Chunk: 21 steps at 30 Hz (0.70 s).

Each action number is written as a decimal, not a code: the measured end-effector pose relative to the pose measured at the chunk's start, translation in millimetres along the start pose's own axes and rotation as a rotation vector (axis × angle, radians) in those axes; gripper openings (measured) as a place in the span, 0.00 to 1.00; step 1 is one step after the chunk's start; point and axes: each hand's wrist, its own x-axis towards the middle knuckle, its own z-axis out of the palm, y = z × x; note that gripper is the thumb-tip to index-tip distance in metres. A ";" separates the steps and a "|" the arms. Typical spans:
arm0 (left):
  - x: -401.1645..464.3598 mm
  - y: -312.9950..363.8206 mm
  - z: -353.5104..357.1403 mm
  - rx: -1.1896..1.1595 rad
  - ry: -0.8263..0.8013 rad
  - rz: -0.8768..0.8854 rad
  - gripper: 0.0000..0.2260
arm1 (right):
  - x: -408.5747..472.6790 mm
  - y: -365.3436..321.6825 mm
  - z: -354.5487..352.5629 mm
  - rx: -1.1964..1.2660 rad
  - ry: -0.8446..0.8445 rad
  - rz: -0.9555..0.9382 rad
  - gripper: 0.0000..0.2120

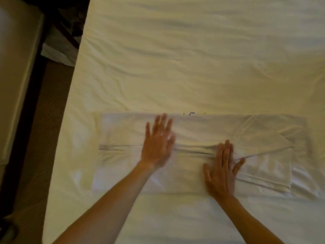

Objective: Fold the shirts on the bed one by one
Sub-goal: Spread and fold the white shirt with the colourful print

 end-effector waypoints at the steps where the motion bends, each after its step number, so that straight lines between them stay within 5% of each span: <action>1: 1.4 21.6 12.2 -0.025 -0.073 0.089 0.26 | -7.8 -18.0 5.7 0.010 -0.008 -0.084 0.37; 3: 4.5 34.8 27.7 -0.002 -0.178 0.147 0.25 | -20.7 -51.5 18.4 -0.002 -0.066 -0.228 0.35; 6: 4.8 -24.1 15.8 0.141 -0.193 0.138 0.26 | -28.3 -77.9 32.2 -0.074 -0.198 -0.189 0.34; 11: -18.8 -179.5 -51.6 0.327 -0.151 -0.193 0.25 | -35.6 -120.3 45.6 -0.009 -0.212 -0.171 0.37; 17: 7.5 -188.7 -95.6 0.106 -0.096 -0.276 0.23 | -63.1 -221.0 68.4 0.170 -0.436 -0.667 0.48; 21: 34.2 -178.3 -104.1 0.218 -0.213 -0.285 0.17 | -59.4 -267.6 70.6 0.163 -0.400 -0.587 0.29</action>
